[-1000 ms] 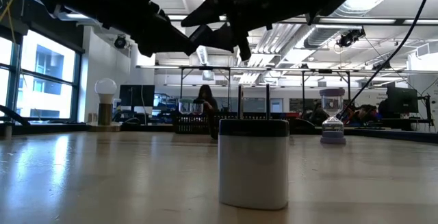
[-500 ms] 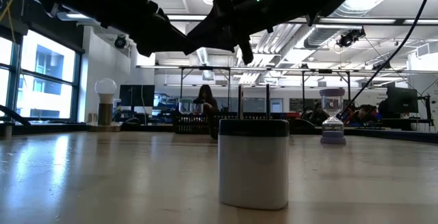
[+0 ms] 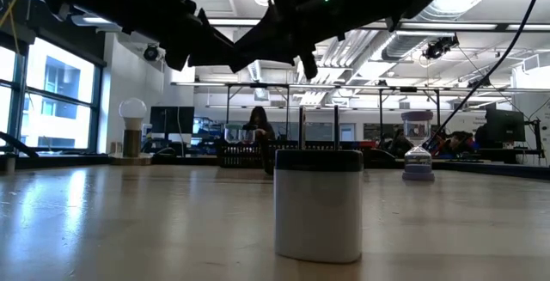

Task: Pick & Place Office items
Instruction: Put the blue charger adapter into the top right black bin

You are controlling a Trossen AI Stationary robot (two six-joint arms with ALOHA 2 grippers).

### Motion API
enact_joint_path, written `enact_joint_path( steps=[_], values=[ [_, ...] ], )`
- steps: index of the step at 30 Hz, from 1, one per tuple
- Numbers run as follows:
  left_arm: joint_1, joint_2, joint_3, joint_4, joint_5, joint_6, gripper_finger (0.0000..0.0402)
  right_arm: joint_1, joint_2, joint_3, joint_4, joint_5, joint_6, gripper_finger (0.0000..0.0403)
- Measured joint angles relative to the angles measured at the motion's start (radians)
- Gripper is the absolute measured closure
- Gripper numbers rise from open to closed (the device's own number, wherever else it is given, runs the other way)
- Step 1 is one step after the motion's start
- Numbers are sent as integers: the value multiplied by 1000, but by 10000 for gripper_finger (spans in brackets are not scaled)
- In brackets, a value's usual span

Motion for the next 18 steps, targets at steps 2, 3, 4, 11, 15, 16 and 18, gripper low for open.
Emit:
enact_joint_path(
  steps=[2, 3, 4, 11, 15, 16, 18],
  values=[
    [-2, 0, 0, 11, -2, -1, 169, 0, 0, 0, -2, -11, -1, 351],
    [-5, 0, 0, 10, 0, -5, 160, 0, 0, 0, -8, -13, -5, 352],
    [-8, 0, 0, 7, -2, -9, 152, 1, 0, 0, -15, -18, -8, 352],
    [-60, 0, 0, 8, -17, -10, 127, 0, -7, 0, -109, 17, -10, 352],
    [-100, 0, 0, 6, -20, -14, 126, -1, -27, 0, -176, 78, -13, 352],
    [-109, 0, 0, 4, -20, -21, 126, -1, -28, 1, -192, 96, -13, 353],
    [-126, 0, 0, 4, -21, -29, 126, -1, -39, 0, -245, 110, -13, 353]
  ],
)
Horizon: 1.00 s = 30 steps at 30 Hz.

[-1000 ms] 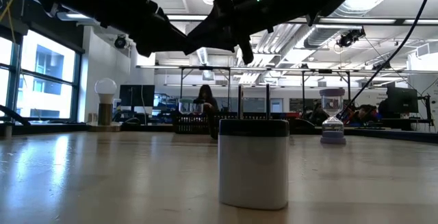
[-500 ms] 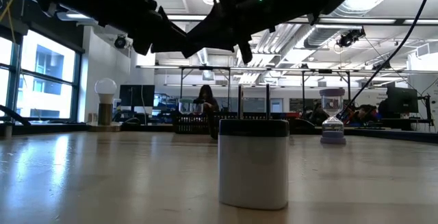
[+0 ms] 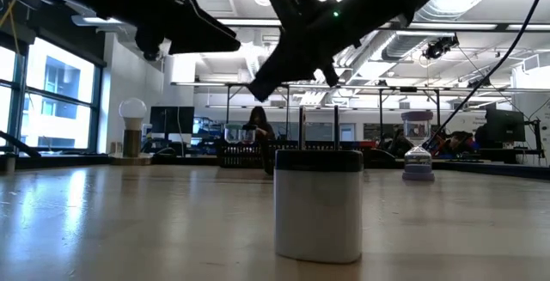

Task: Pick & Place Office items
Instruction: Put the blue charger adapter into the top right black bin

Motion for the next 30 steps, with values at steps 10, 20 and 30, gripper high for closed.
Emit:
enact_joint_path(
  steps=[10, 20, 30],
  values=[
    [-32, 0, 0, -4, -2, -2, 126, -27, -20, 0, -175, 136, 33, 353],
    [-21, 0, 0, -4, -2, -54, 126, -130, -19, 0, -243, 73, 84, 353],
    [-9, 0, 0, -3, 0, -82, 126, -231, -5, 0, -274, -108, 117, 353]
  ],
)
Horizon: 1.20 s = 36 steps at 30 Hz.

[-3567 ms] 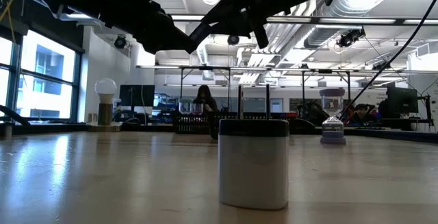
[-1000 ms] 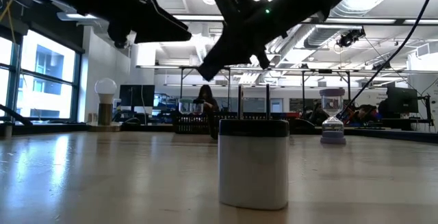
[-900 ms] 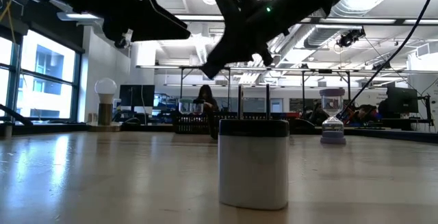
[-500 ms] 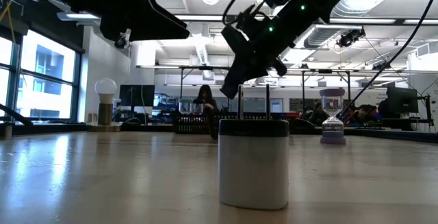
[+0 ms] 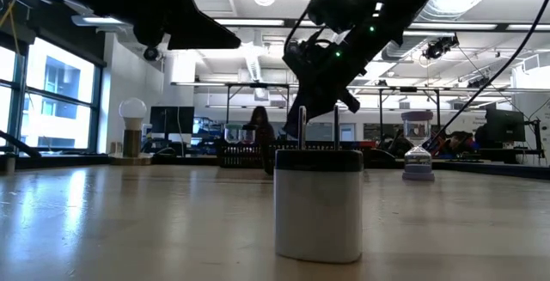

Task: Pick & Place Office items
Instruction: Put the blue charger adapter into the top right black bin

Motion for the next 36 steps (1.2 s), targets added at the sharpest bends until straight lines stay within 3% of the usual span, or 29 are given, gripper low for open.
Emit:
enact_joint_path(
  steps=[8, 36],
  values=[
    [42, -1, 0, 0, 54, -59, 126, -8, 0, 0, 0, -42, 0, 353],
    [64, -1, 0, -15, 55, -123, 126, -12, 121, 0, 91, -78, -35, 333]
  ],
)
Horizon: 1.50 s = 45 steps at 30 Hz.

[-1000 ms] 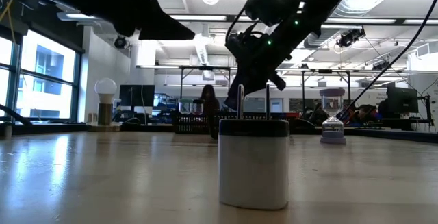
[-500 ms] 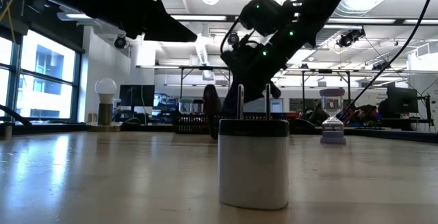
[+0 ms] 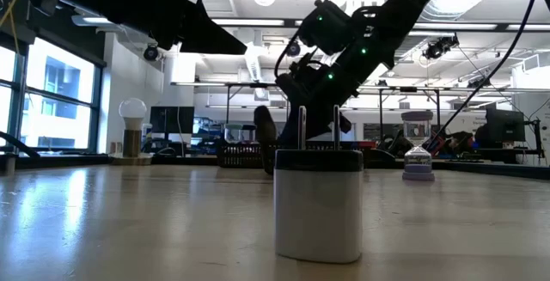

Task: Pick & Place Office items
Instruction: Put the blue charger adapter into the top right black bin, then put the purple hourglass into the top left black bin

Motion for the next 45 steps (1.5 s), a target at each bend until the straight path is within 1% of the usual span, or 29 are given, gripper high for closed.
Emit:
enact_joint_path(
  steps=[7, 10, 13, 18, 21, 24, 29, 31, 33, 35, 37, 39, 45],
  values=[
    [0, 0, 0, 0, 0, 0, 126, 0, 0, 0, 11, -2, 0, 331],
    [0, 0, 0, -1, 0, 0, 126, 1, 0, 0, 12, -1, -9, 318],
    [0, 0, 0, -2, 0, 0, 126, 2, 0, 0, 13, -1, -26, 290],
    [0, 0, 0, -4, 0, 0, 126, 2, 0, 0, 38, 7, -37, 227],
    [0, 0, 0, -4, 0, 0, 126, -1, -12, 0, 85, 5, -121, 201],
    [0, 0, 0, -5, 0, 1, 126, 8, -41, 1, 124, 27, -202, 190],
    [-1, 0, 0, -21, 0, 1, 126, 42, -126, 1, 110, 41, -296, 189],
    [-1, 0, 0, -30, 0, 1, 126, 54, -174, 0, 64, 29, -317, 190],
    [-2, 0, 0, -39, 0, 1, 126, 77, -209, 1, 56, 31, -334, 190],
    [-7, 0, 0, -41, -1, 1, 126, 93, -268, 0, -28, 32, -340, 191],
    [-14, 0, 0, -42, -1, 1, 126, 111, -320, 1, -71, 32, -340, 191],
    [-22, 0, 0, -43, -1, 1, 126, 125, -385, 1, -154, 32, -332, 191],
    [-30, 0, 0, -45, -1, 1, 126, 167, -532, 1, -307, 30, -250, 191]
  ],
)
